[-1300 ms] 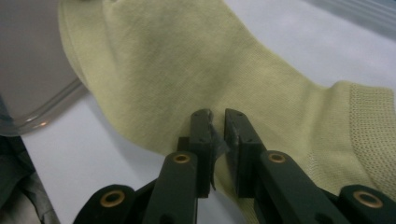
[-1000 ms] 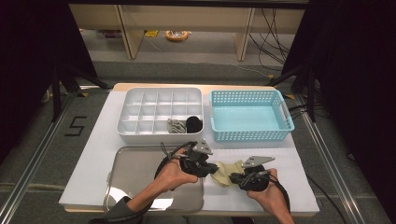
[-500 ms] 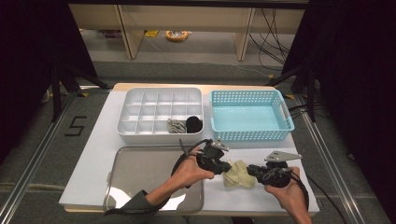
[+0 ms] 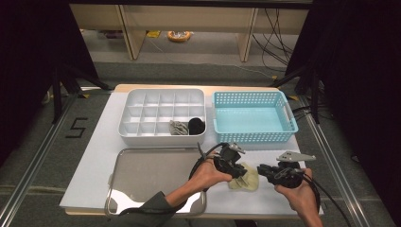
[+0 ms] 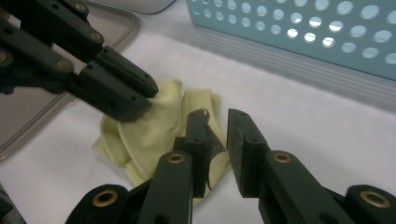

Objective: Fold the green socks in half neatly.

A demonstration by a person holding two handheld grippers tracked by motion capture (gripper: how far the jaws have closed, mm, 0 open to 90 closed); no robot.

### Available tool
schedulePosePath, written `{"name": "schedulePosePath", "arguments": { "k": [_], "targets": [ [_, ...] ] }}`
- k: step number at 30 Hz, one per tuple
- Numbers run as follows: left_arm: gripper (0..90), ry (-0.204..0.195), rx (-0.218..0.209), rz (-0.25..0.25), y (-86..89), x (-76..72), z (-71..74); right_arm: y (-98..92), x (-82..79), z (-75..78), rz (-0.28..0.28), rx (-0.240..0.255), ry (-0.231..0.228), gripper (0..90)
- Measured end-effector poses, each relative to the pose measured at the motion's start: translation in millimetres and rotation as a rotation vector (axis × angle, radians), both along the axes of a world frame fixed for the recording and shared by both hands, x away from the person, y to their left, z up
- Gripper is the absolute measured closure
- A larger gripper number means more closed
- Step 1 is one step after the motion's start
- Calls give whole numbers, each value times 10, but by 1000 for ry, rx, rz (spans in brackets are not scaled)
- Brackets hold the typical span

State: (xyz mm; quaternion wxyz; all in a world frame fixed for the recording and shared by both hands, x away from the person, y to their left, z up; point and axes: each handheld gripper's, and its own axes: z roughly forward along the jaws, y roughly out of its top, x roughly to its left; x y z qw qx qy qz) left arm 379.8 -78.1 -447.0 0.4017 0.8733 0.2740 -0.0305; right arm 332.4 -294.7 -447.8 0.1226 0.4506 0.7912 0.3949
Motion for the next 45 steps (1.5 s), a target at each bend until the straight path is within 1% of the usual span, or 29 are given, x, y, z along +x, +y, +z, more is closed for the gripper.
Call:
{"name": "schedulePosePath", "arguments": {
  "k": [2, 5, 6, 7, 9, 10, 11, 12, 13, 14, 15, 16, 18, 19, 26, 27, 29, 30, 32, 34, 35, 36, 37, 38, 40, 41, 42, 43, 45],
  "targets": [
    [706, 5, 1, -10, -30, -9, -1, -27, -2, 9, -17, 3, 13, 785],
    [613, 19, -13, -10, -57, -4, -10, -79, 10, 14, -27, -1, -8, 783],
    [589, 10, -16, -4, -62, -12, -11, -75, 2, 6, -44, 23, 1, 782],
    [560, 13, -27, 0, -62, -19, -7, -92, -1, 18, -50, 14, 16, 779],
    [512, 16, -48, 6, -44, -30, 15, -119, 17, 12, -41, 7, -13, 776],
    [505, 3, -56, 19, -21, -50, 42, -105, 6, 13, -55, 32, 5, 776],
    [507, -7, -64, 15, 10, -56, 64, -108, 3, 22, -63, 26, 5, 775],
    [505, -18, -69, 18, 49, -65, 84, -126, 16, 30, -51, 5, -19, 772],
    [509, -27, -72, 27, 84, -72, 100, -103, 0, 34, -59, 45, -14, 766],
    [516, -46, -78, 47, 160, -81, 126, -112, 16, 37, -43, 34, -35, 755],
    [534, -57, -76, 47, 203, -80, 136, -62, -19, 66, -61, 57, -2, 754],
    [550, -70, -77, 52, 255, -86, 143, -65, 1, 71, -32, 44, -33, 755],
    [600, -86, -76, 56, 362, -98, 141, 25, -28, 111, -28, 38, -16, 758],
    [620, -88, -73, 59, 408, -106, 133, 53, -16, 102, -12, 34, -41, 758],
    [690, -82, -74, 63, 606, -168, 34, 355, 54, 100, 74, -21, -11, 792],
    [702, -85, -61, 58, 611, -180, 19, 402, 66, 83, 82, -31, -13, 805],
    [715, -88, -48, 54, 609, -203, -7, 455, 112, 39, 110, -97, -22, 819],
    [721, -83, -54, 41, 604, -203, -24, 486, 115, 21, 96, -109, 11, 826],
    [723, -83, -47, 45, 586, -212, -45, 479, 155, -55, 88, -167, 23, 832],
    [725, -85, -49, 43, 546, -219, -65, 453, 176, -131, 71, -203, 14, 836],
    [728, -91, -46, 39, 517, -223, -75, 440, 177, -149, 61, -216, 36, 836],
    [729, -101, -37, 34, 483, -227, -86, 414, 200, -191, 74, -226, 16, 837],
    [730, -96, -38, 31, 445, -239, -98, 410, 208, -227, 66, -210, 2, 838],
    [732, -93, -38, 17, 405, -237, -111, 409, 193, -208, 54, -198, 51, 839],
    [742, -108, -39, 30, 353, -236, -121, 406, 200, -214, 59, -191, 32, 838],
    [751, -119, -32, 23, 326, -232, -123, 410, 191, -213, 50, -187, 44, 838],
    [767, -114, -32, 25, 305, -231, -128, 409, 186, -216, 45, -180, 56, 838],
    [782, -113, -28, 25, 297, -230, -133, 381, 212, -232, 69, -193, 22, 838],
    [806, -110, -2, 17, 264, -217, -195, 384, 204, -245, 46, -168, 31, 838]
  ]
}}
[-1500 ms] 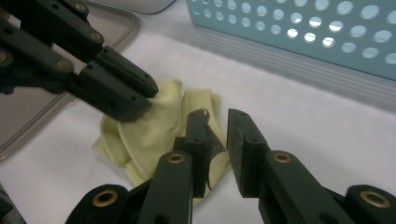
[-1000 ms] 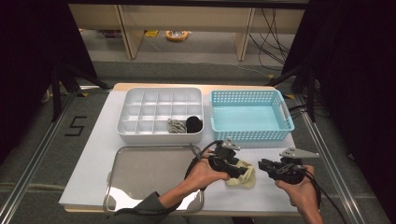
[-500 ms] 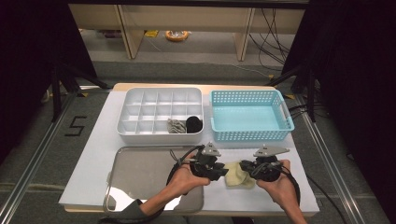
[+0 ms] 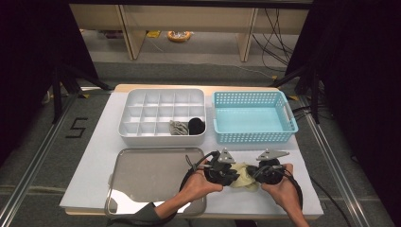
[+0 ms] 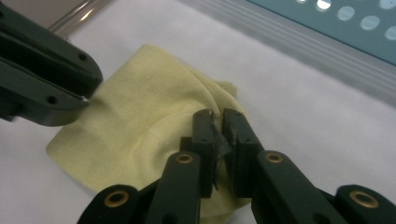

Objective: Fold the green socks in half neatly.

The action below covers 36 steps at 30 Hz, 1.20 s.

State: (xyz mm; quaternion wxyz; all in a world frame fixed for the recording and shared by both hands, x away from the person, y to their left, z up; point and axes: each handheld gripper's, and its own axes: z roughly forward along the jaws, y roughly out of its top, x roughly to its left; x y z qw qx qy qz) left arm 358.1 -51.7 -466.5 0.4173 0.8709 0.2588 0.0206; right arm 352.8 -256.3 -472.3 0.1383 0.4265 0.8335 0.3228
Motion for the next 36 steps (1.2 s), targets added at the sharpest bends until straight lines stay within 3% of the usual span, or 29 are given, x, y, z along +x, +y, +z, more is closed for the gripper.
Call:
{"name": "schedulePosePath", "arguments": {
  "k": [2, 3, 5, 7, 8, 9, 11, 15, 18, 19, 21, 23, 26, 27, 31, 32, 34, 35, 36],
  "targets": [
    [819, 3, 62, -30, 5, 33, -78, -1, 1, -4, 4, 0, -3, 838],
    [826, 12, 74, -25, -4, 37, -131, -4, -2, 4, 7, -4, 7, 838],
    [835, 39, 54, -9, 8, 54, -176, -6, -1, 1, 8, -3, 6, 838],
    [833, 28, 48, 1, 19, 60, -149, -16, 13, -10, 22, -1, -16, 838],
    [826, 27, 54, -17, 40, 74, -121, -12, 9, -13, 15, 2, -15, 837],
    [822, 37, 18, 7, 28, 69, -98, -9, 8, -13, 12, 5, -14, 836],
    [813, -15, 45, 23, 31, 120, -24, -11, 11, -14, 17, 4, -18, 835],
    [811, -31, 71, 87, 41, 305, -67, -6, -3, 0, 2, 17, 6, 832],
    [803, 9, 76, 108, 59, 367, -181, -8, -3, -1, 0, 23, 9, 831],
    [800, -1, 83, 108, 72, 356, -178, -18, 5, -12, 10, 17, -6, 830],
    [769, -11, 60, 115, 104, 321, -148, -19, -9, 8, -6, 28, 30, 825],
    [732, -16, 43, 115, 141, 283, -117, -35, -3, 6, 6, 23, 22, 820],
    [612, -6, 29, 134, 177, 232, -91, -33, -15, 29, -1, 27, 41, 813],
    [578, 27, 12, 139, 204, 180, -88, -38, -13, 27, 7, 20, 32, 811],
    [509, 69, -3, 150, 204, 57, -101, -44, -19, 30, 9, 23, 21, 806],
    [495, 91, -7, 151, 191, 27, -112, -42, -22, 37, 6, 29, 36, 806],
    [484, 117, -15, 161, 159, -21, -139, -40, -20, 24, 4, 39, 13, 803],
    [480, 117, -6, 157, 141, -31, -157, -25, -38, 30, -11, 48, 32, 801],
    [477, 121, -7, 162, 123, -37, -172, -38, -26, 28, 4, 39, 16, 799]
  ]
}}
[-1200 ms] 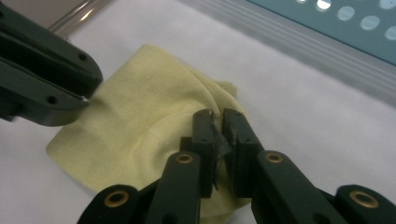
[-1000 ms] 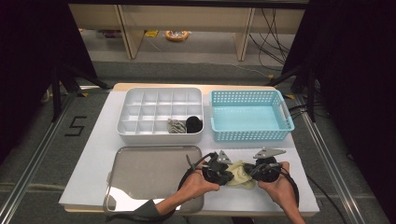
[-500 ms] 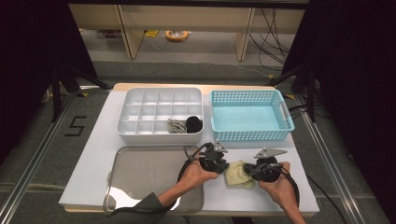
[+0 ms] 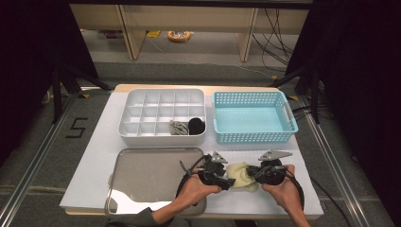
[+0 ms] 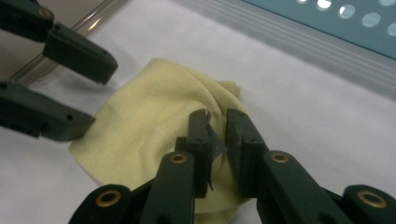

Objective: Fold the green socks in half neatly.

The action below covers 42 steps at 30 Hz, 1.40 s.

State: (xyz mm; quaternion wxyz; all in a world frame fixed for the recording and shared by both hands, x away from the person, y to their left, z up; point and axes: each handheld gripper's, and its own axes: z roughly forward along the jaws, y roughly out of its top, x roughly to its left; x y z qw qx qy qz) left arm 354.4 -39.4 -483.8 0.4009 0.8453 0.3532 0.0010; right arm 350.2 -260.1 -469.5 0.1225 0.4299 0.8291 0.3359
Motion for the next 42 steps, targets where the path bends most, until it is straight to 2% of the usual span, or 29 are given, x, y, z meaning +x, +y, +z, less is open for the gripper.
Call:
{"name": "schedulePosePath", "arguments": {
  "k": [1, 2, 3, 6, 8, 10, 12, 13, 14, 16, 17, 19, 21, 22, 23, 24, 25, 26, 28, 30, 31, 34, 35, 37, 38, 39, 40, 42],
  "targets": [
    [477, 1, 2, 1, -11, 5, -12, 0, -10, 12, -5, -6, 24, 799],
    [480, 15, -4, -3, -25, 17, -28, -1, -8, 9, -3, -6, 22, 798],
    [485, 29, -13, 2, -38, 24, -37, -3, 0, -11, 1, -5, 0, 797],
    [544, 16, -16, -3, -68, 39, -48, -8, -5, -8, 2, -3, 2, 796],
    [619, -1, -27, 2, -82, 35, -67, -3, -22, 9, -16, 10, 30, 797],
    [708, 4, -39, -2, -74, 39, -68, -22, -14, 15, -4, 4, 22, 796],
    [787, -8, -38, -15, -63, 38, -62, -40, -12, 22, 6, -2, 9, 796],
    [811, 0, -48, -12, -52, 40, -57, -20, -34, 33, -19, 29, 30, 796],
    [828, -7, -49, -14, -41, 47, -54, -52, -26, 54, -3, 6, -2, 796],
    [838, 5, -55, -13, -6, 58, -38, -63, -51, 100, -6, 18, -7, 796],
    [841, 9, -58, -26, 15, 65, -28, -71, -48, 107, 6, 25, -45, 797],
    [844, -2, -57, -26, 45, 55, -8, -65, -82, 160, 10, 44, -43, 797],
    [844, 16, -58, -49, 91, 57, 21, -37, -111, 187, 26, 49, -66, 801],
    [843, 24, -69, -52, 123, 54, 37, -13, -131, 201, 24, 57, -52, 803],
    [843, 17, -59, -51, 157, 59, 55, 21, -150, 210, 38, 57, -47, 804],
    [842, 34, -76, -42, 178, 54, 64, 56, -162, 205, 49, 61, -50, 804],
    [841, 31, -64, -51, 219, 62, 74, 105, -187, 203, 45, 75, -21, 804],
    [840, 33, -58, -66, 249, 70, 78, 122, -183, 198, 62, 64, -30, 804],
    [837, 41, -48, -63, 295, 74, 72, 190, -197, 179, 74, 72, -7, 803],
    [836, 38, -45, -59, 326, 82, 58, 222, -191, 155, 96, 70, -15, 803],
    [835, 41, -45, -63, 331, 79, 56, 238, -189, 137, 102, 64, -27, 803],
    [834, 41, -47, -58, 324, 60, 60, 279, -201, 113, 104, 61, 0, 802],
    [834, 44, -49, -62, 325, 62, 63, 297, -217, 109, 92, 74, 16, 802],
    [834, 37, -43, -72, 336, 72, 72, 299, -201, 92, 112, 63, 12, 802],
    [834, 39, -42, -69, 339, 70, 78, 322, -206, 61, 95, 88, -6, 802],
    [833, 34, -40, -67, 341, 70, 81, 312, -206, 75, 114, 62, 13, 802],
    [833, 32, -43, -63, 340, 66, 82, 323, -203, 45, 115, 82, -9, 802],
    [832, 30, -34, -69, 346, 66, 78, 321, -208, 45, 120, 77, 16, 801]
  ]
}}
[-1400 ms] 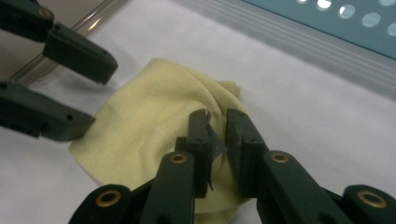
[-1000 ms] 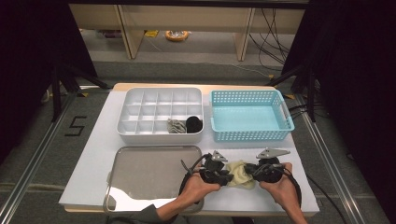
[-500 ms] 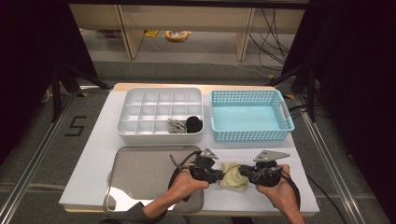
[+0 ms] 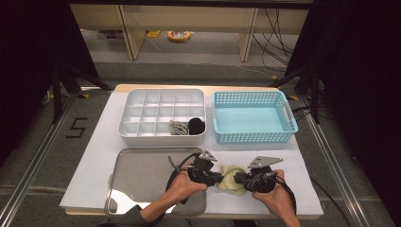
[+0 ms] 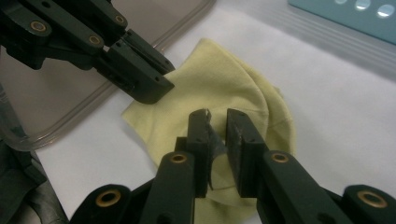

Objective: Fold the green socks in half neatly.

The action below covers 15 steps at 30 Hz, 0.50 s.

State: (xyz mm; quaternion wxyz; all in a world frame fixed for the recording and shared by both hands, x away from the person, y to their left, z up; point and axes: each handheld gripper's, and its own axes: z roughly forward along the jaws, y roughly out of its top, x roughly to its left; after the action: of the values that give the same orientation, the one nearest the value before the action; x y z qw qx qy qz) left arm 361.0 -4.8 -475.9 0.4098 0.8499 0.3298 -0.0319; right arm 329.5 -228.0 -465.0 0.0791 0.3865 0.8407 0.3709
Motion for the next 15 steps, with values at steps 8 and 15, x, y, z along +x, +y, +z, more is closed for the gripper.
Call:
{"name": "schedulePosePath", "arguments": {
  "k": [8, 15],
  "targets": [
    [831, -14, 14, -3, 9, -45, -8, 13, -17, -13, 3, 9, -25, 798],
    [832, -20, 15, -7, 29, -61, 7, 43, -61, 30, 21, 1, -10, 797]
  ]
}}
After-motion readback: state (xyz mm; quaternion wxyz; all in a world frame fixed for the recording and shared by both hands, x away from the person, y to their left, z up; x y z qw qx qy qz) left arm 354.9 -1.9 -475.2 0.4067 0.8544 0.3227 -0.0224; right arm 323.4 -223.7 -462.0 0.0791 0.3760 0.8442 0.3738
